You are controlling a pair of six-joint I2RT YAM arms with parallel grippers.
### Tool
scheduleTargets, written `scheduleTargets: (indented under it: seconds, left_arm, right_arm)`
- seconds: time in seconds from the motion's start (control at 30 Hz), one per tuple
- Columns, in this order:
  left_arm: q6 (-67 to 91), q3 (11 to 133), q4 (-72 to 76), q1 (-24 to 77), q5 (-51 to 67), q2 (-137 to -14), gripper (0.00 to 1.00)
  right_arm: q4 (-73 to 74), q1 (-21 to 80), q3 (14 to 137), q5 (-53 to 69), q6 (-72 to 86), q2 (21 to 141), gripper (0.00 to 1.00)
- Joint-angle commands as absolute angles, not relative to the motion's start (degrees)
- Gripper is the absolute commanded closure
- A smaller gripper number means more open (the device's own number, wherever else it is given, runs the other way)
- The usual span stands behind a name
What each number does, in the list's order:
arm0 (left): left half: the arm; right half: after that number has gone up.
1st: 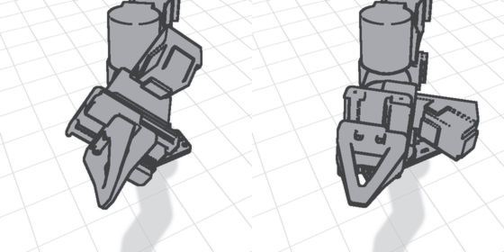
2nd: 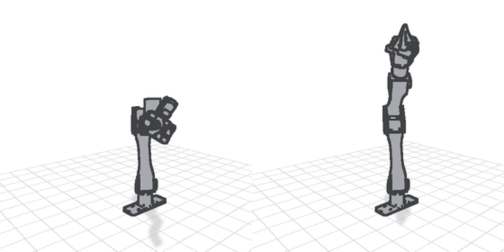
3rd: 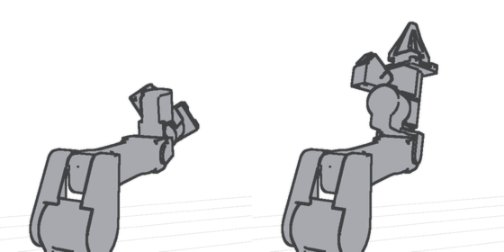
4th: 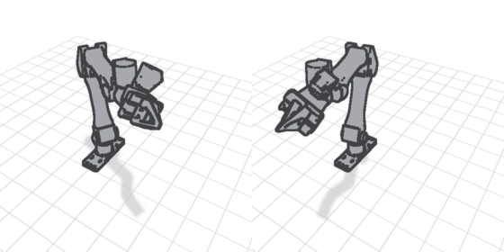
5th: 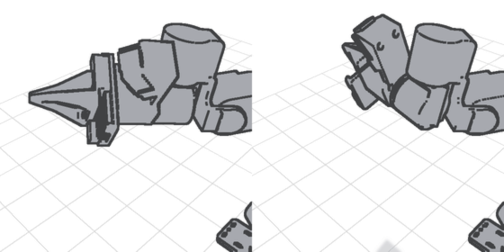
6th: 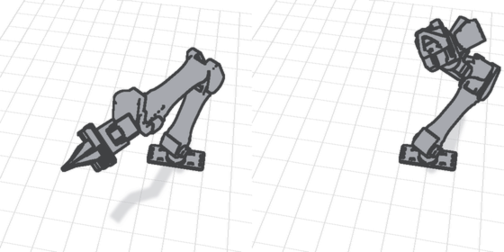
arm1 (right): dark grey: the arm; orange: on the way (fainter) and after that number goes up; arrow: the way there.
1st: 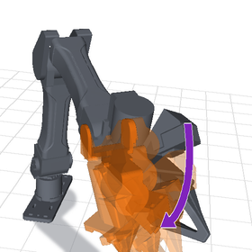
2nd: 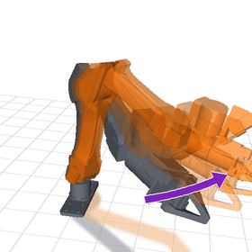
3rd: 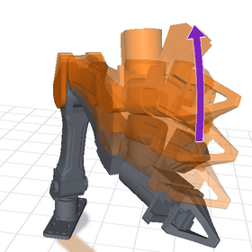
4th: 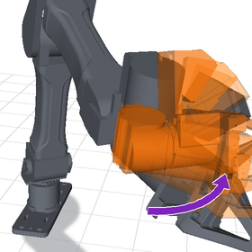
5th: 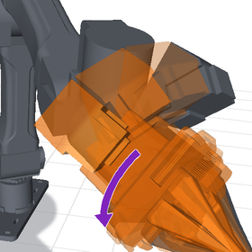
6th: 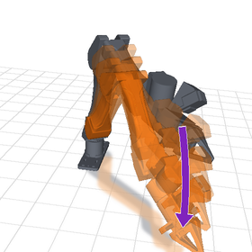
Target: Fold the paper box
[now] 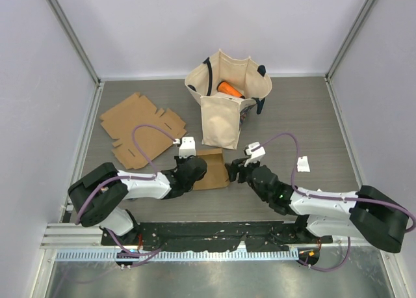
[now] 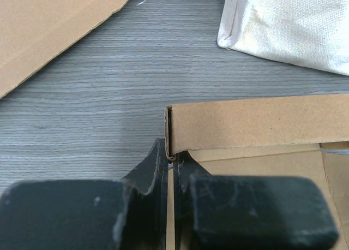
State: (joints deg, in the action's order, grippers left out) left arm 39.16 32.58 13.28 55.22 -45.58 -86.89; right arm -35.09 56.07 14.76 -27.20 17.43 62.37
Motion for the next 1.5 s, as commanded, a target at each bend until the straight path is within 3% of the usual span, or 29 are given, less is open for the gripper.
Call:
scheduleTargets:
  seconds: [0.0, 0.07, 0.23, 0.3, 0.4, 0.47, 0.63, 0.77, 0.9, 1.0, 1.17, 1.3, 1.33, 1.47]
  left_arm:
    - [38.14, 34.28, 13.71, 55.2, -46.06, -86.31, 1.0]
    - [37.88, 34.54, 13.1, 55.2, -44.39, -86.14, 1.0]
    - [39.72, 34.98, 9.59, 55.2, -40.7, -84.64, 0.73]
    - [41.3, 35.24, 6.08, 55.2, -40.08, -82.89, 0.54]
    - [43.41, 33.58, 1.95, 55.2, -37.62, -76.5, 0.39]
    - [45.25, 31.65, -2.52, 55.2, -34.83, -70.96, 0.34]
    - [47.72, 28.13, -11.76, 55.11, -24.72, -51.37, 0.34]
    - [46.76, 26.28, -11.78, 54.93, -11.45, -44.31, 0.45]
    - [44.57, 26.63, -10.02, 54.93, -3.09, -42.89, 0.49]
    - [40.44, 29.25, -9.76, 54.93, -0.37, -46.04, 0.39]
    - [31.3, 35.41, -13.88, 57.74, 0.7, -55.09, 0.4]
    - [24.89, 38.75, -14.32, 62.13, -5.69, -60.27, 0.38]
    - [23.57, 39.8, -15.37, 64.23, -7.71, -61.6, 0.35]
    - [16.19, 47.0, -20.21, 69.07, -20.0, -71.17, 0.23]
  right_arm:
    - [-32.17, 56.16, 19.5, -26.27, 14.68, 68.18, 0.35]
    - [-28.58, 55.73, 23.0, -28.9, 18.34, 69.87, 0.33]
    - [-9.16, 50.72, 30.66, -18.47, 30.83, 72.24, 0.22]
    - [-4.33, 49.32, 31.12, -13.04, 34.52, 71.2, 0.22]
    - [-3.7, 45.55, 27.69, -5.04, 38.13, 66.98, 0.2]
    - [-3.25, 43.34, 26.29, 4.37, 39.02, 65.75, 0.2]
    - [-6.94, 41.23, 22.33, 12.91, 39.81, 67.49, 0.23]
    - [-12.64, 40.52, 21.01, 14.24, 40.87, 70.48, 0.3]
    - [-18.98, 39.47, 20.04, 14.42, 42.1, 73.03, 0.33]
    - [-21.7, 37.45, 20.48, 14.59, 43.15, 76.88, 0.36]
    - [-27.84, 35.6, 23.02, 16.25, 46.14, 84.27, 0.47]
    - [-30.14, 35.51, 25.75, 21.34, 49.47, 88.85, 0.7]
    - [-30.41, 35.42, 25.66, 21.53, 50.18, 88.94, 0.78]
    - [-25.25, 34.28, 26.63, 23.64, 53.43, 87.89, 0.94]
